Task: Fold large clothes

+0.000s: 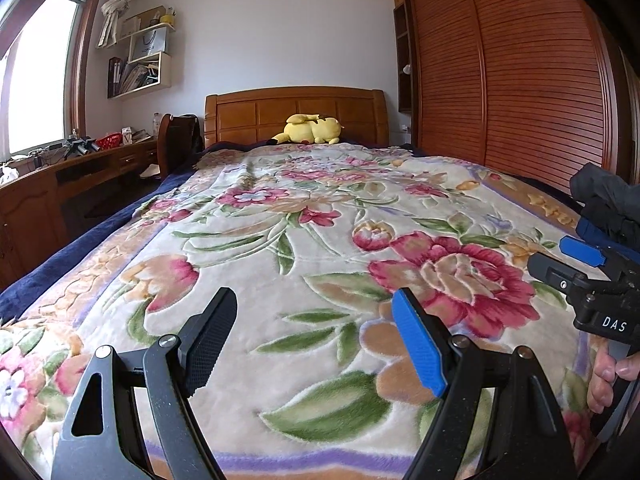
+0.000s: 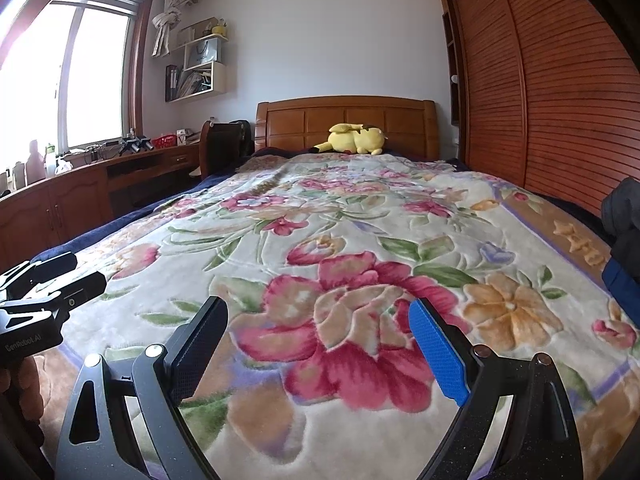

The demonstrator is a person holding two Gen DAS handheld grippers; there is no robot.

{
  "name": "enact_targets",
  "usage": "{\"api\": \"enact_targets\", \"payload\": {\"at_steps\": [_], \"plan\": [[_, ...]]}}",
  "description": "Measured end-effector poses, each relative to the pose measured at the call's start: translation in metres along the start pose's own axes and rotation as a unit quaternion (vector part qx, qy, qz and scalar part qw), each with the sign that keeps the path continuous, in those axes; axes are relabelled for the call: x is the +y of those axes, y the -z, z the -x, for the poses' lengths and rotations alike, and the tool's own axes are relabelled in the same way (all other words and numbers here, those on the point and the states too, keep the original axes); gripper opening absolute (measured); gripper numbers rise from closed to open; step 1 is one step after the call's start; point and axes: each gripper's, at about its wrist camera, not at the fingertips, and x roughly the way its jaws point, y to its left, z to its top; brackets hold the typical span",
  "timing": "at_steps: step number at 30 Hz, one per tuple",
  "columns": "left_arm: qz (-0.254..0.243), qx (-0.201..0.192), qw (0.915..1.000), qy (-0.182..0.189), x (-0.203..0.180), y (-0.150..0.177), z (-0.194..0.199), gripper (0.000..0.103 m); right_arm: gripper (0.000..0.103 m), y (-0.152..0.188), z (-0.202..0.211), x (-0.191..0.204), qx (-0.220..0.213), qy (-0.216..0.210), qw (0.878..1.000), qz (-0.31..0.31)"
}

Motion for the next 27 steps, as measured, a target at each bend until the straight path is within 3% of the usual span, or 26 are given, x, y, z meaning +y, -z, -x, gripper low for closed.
{"api": "enact_targets", "payload": {"at_steps": [27], "plan": [[0.004, -0.010, 0.9998, -0.014, -0.0019, 0.0002, 0.0065, 0.081, 0.093, 0.0031, 0.0016, 0.0039, -0.009, -0.002, 1.000, -0.002]]}}
